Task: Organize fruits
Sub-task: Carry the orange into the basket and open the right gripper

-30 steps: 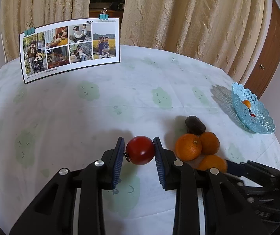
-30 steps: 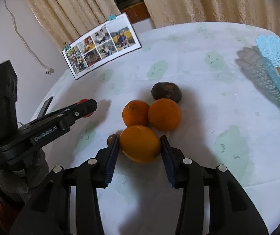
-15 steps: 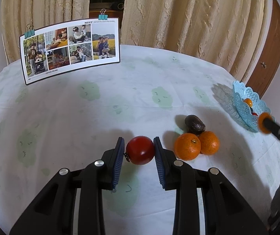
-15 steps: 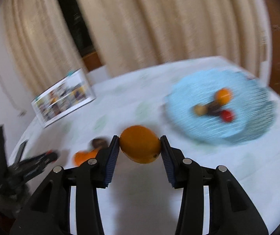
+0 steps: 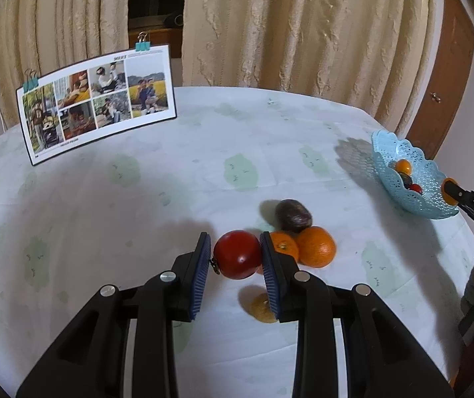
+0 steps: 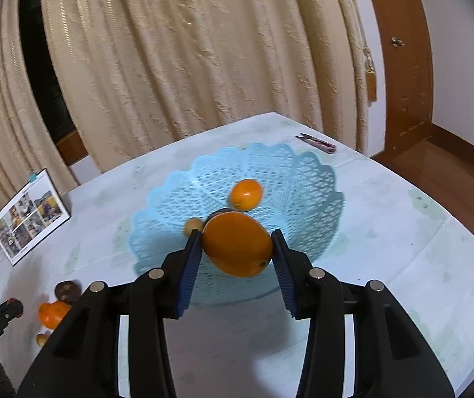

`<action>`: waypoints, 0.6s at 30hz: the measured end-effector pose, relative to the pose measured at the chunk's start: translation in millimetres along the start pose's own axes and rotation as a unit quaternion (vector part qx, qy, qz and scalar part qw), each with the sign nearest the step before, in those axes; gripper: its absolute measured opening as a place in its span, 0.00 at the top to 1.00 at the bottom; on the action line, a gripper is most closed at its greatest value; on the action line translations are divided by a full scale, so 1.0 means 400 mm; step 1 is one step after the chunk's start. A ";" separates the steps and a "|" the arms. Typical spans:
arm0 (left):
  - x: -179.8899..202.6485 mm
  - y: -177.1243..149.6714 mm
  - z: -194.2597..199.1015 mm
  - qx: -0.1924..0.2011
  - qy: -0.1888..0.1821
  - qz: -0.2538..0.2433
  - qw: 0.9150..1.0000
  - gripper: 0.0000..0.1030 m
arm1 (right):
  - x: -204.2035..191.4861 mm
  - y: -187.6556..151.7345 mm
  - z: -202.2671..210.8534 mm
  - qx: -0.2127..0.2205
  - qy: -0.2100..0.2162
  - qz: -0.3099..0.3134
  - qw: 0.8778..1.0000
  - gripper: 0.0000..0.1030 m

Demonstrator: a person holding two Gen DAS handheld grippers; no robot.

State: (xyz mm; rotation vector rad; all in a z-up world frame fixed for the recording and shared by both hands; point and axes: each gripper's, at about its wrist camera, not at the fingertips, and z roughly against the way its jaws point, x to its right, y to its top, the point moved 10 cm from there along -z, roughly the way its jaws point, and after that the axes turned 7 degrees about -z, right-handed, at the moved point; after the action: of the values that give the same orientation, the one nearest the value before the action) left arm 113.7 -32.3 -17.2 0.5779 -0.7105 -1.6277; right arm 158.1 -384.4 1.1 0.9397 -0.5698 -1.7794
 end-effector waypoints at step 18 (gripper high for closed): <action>0.254 0.109 -0.011 0.019 -0.057 -0.079 0.995 0.70 | 0.122 0.046 0.071 0.093 -0.042 -0.065 0.993 0.54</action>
State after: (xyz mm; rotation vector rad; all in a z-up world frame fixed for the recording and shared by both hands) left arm 129.4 -137.6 12.9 0.5844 -0.7975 -1.8089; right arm 135.9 -437.5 14.8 1.0525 -0.7539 -1.9139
